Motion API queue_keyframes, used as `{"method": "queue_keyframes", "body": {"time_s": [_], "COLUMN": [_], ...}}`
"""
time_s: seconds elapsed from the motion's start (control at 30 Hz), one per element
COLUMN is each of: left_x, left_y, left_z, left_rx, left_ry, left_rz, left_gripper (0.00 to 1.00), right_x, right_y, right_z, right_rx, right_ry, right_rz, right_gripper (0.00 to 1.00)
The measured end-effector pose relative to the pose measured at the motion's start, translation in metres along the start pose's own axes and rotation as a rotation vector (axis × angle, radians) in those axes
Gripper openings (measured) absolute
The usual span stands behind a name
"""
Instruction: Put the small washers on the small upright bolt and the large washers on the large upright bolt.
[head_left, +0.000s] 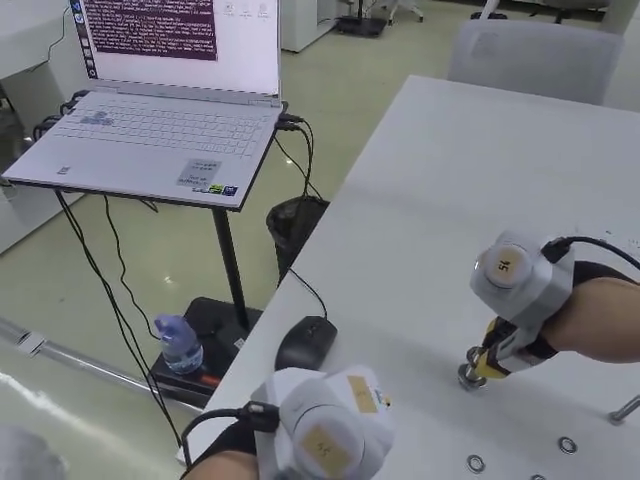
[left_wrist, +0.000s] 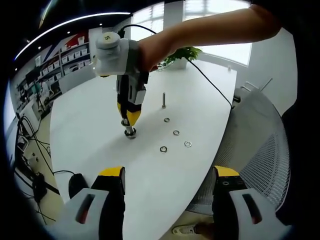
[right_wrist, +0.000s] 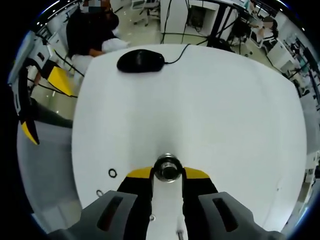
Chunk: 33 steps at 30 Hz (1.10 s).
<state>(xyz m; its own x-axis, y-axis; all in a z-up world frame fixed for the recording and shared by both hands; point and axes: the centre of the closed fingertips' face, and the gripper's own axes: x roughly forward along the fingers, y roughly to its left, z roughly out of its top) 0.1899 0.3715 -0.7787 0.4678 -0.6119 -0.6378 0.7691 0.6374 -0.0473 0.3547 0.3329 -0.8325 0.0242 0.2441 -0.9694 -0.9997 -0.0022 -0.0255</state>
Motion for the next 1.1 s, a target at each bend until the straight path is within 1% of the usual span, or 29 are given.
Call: {"method": "queue_keyframes", "body": {"time_s": [0.17, 0.53, 0.77, 1.1], "left_x": [0.000, -0.001, -0.003, -0.002], "left_y": [0.000, 0.002, 0.004, 0.003], "left_z": [-0.001, -0.006, -0.008, -0.009], "left_rx": [-0.006, -0.012, -0.015, -0.015], "left_ry": [0.001, 0.008, 0.014, 0.019], "left_rz": [0.003, 0.005, 0.011, 0.009], "left_gripper": [0.70, 0.69, 0.69, 0.68], "right_x": [0.008, 0.022, 0.027, 0.032], "right_y": [-0.001, 0.001, 0.000, 0.001], "right_z": [-0.004, -0.008, -0.010, -0.011], "right_rx": [0.004, 0.001, -0.011, -0.008], "right_ry": [0.015, 0.034, 0.041, 0.050], "right_rz": [0.011, 0.026, 0.019, 0.015], "right_gripper": [0.22, 0.22, 0.22, 0.23]}}
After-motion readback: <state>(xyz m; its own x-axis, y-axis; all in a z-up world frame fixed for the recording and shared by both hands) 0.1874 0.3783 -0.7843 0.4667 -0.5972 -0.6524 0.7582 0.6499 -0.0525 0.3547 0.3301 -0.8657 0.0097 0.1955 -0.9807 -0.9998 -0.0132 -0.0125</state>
